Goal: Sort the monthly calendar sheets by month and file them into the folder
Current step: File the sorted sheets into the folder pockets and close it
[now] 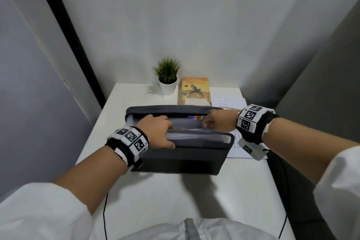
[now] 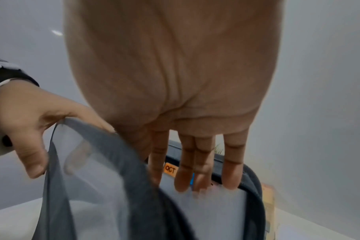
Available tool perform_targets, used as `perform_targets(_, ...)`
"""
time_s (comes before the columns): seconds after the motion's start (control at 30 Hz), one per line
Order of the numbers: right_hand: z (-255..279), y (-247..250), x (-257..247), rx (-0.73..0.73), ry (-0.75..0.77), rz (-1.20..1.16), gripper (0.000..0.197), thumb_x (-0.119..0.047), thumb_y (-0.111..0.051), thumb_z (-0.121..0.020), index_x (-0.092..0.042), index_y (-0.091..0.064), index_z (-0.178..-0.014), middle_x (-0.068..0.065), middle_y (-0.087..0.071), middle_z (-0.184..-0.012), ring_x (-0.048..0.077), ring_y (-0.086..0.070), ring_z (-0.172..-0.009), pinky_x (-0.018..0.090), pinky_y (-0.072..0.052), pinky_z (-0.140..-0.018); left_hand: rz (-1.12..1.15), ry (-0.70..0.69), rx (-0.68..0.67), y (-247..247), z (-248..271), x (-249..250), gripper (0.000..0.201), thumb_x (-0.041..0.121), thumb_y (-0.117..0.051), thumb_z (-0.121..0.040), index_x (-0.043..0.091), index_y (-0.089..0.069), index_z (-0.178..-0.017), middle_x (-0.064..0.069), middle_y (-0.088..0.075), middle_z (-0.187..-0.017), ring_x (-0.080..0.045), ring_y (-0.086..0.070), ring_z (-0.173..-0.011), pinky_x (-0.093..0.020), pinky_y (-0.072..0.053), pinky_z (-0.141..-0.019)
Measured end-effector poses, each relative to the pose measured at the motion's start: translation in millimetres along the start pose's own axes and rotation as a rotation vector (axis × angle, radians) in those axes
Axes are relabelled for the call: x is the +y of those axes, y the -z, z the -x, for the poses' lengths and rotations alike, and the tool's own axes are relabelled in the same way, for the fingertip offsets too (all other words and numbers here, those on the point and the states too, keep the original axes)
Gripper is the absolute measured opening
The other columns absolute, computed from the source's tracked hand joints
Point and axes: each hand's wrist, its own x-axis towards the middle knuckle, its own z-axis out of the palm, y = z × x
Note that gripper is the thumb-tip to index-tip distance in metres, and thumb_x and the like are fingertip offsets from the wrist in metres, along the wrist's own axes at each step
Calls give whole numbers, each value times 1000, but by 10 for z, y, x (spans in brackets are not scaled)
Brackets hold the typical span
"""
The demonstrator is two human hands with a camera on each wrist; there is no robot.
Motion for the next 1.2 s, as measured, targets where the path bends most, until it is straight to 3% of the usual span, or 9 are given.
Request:
perform_targets(0.13,-38,-43,226,137,21,-140,25,-28,-46,-99,-19,-68,-107,0,-64,-101,17,-54,-92,30,-43,-88,14,27,-44,47,-171,119,47,53,-73,-70,22,-55,-101,1,-60,-101,-22,-58,-86,-35,-48,-78)
perform_targets(0.3,3,-238,1081,402,-344,-709,12,-30,-54,-95,-29,-64,-101,-3,-63,-102,11,-56,-80,26,-45,-68,12,23,-55,22,-249,76,25,41,-72,-79,26,-53,-83,7,-57,-82,-22,-61,-84,-30,-39,-64)
perform_targets(0.43,21,-973,1689,274,-694,-865,32,-19,-55,-94,5,-61,-113,23,-58,-93,22,-47,-75,32,-42,-69,37,53,-38,75,-297,34,26,40,-73,-77,24,-54,-69,9,-55,-69,-18,-56,-72,-30,-39,-60)
perform_targets(0.5,42,-1376,1805,185,-845,-849,35,-16,-55,-93,7,-59,-120,19,-60,-100,25,-51,-82,29,-39,-71,44,69,-20,127,-334,-7,22,42,-74,-76,24,-60,-75,9,-59,-73,-17,-58,-72,-31,-44,-64)
perform_targets(0.6,71,-1797,1844,102,-997,-846,39,-14,-58,-91,6,-55,-124,22,-61,-121,32,-59,-105,28,-42,-77,43,89,9,203,-444,-63,30,42,-75,-74,28,-51,-65,12,-55,-68,-16,-55,-69,-29,-39,-60)
perform_targets(0.73,116,-2079,1884,150,-1160,-1049,62,-22,-68,-85,4,-41,-135,23,-54,-130,36,-56,-114,39,-47,-93,33,106,-15,203,-610,-71,25,41,-75,-75,30,-54,-67,12,-56,-68,-17,-56,-70,-28,-36,-58)
perform_targets(0.97,124,-2085,1995,246,-1211,-1280,37,-24,-68,-82,2,-59,-107,21,-67,-100,35,-66,-90,44,-53,-86,76,157,-7,139,-747,-136,21,41,-74,-76,31,-57,-69,10,-60,-70,-15,-58,-68,-29,-41,-59)
perform_targets(1.07,88,-1988,2012,318,-1191,-1349,38,-25,-73,-81,2,-63,-105,19,-69,-87,31,-65,-71,42,-55,-71,65,164,6,115,-760,-141,17,43,-73,-76,31,-61,-79,10,-62,-74,-17,-59,-71,-30,-44,-62)
perform_targets(1.2,46,-1773,1956,208,-1131,-1206,32,-34,-73,-78,-7,-69,-94,12,-72,-85,28,-69,-72,37,-57,-66,60,170,19,88,-742,-142,17,43,-73,-76,33,-64,-87,10,-64,-76,-18,-61,-74,-31,-47,-65)
